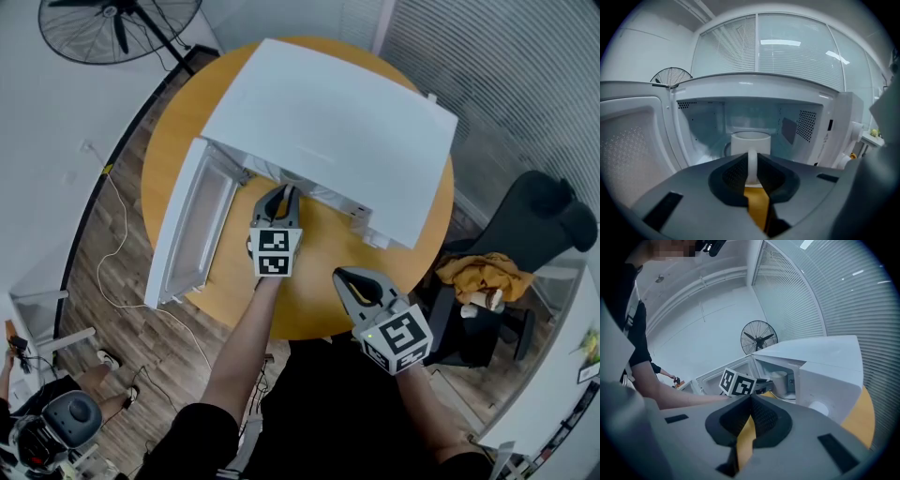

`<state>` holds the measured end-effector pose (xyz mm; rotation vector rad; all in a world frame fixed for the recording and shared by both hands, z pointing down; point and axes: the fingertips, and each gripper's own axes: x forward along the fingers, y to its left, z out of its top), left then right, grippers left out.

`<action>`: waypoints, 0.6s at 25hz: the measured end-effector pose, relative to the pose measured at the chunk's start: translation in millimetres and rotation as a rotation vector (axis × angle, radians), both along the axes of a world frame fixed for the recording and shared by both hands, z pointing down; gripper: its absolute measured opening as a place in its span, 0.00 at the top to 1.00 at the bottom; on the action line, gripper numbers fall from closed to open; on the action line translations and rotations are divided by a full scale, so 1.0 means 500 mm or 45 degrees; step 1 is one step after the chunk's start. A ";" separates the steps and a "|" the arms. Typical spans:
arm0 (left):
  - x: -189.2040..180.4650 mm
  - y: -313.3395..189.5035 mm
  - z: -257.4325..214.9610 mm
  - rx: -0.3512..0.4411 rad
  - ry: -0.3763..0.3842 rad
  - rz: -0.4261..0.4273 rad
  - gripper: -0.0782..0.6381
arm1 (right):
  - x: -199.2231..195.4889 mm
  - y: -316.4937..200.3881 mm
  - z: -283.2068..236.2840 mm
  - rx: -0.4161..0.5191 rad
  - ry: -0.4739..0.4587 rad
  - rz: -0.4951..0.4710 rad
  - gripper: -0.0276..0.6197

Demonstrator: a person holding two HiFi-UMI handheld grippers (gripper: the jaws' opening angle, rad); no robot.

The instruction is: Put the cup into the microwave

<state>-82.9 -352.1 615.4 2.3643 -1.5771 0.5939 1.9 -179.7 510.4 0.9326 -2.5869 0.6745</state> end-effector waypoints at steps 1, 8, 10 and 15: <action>0.001 -0.006 0.002 0.005 -0.004 -0.002 0.84 | 0.000 0.001 0.001 -0.002 0.001 -0.002 0.94; 0.010 -0.053 0.010 0.038 -0.058 0.032 0.84 | 0.003 -0.001 0.008 -0.010 -0.002 -0.012 0.94; 0.010 -0.068 0.013 0.041 -0.068 0.040 0.84 | 0.004 -0.003 0.010 -0.011 0.001 -0.016 0.94; 0.015 -0.103 0.019 0.053 -0.086 0.069 0.84 | 0.010 -0.004 0.013 -0.019 0.009 -0.022 0.94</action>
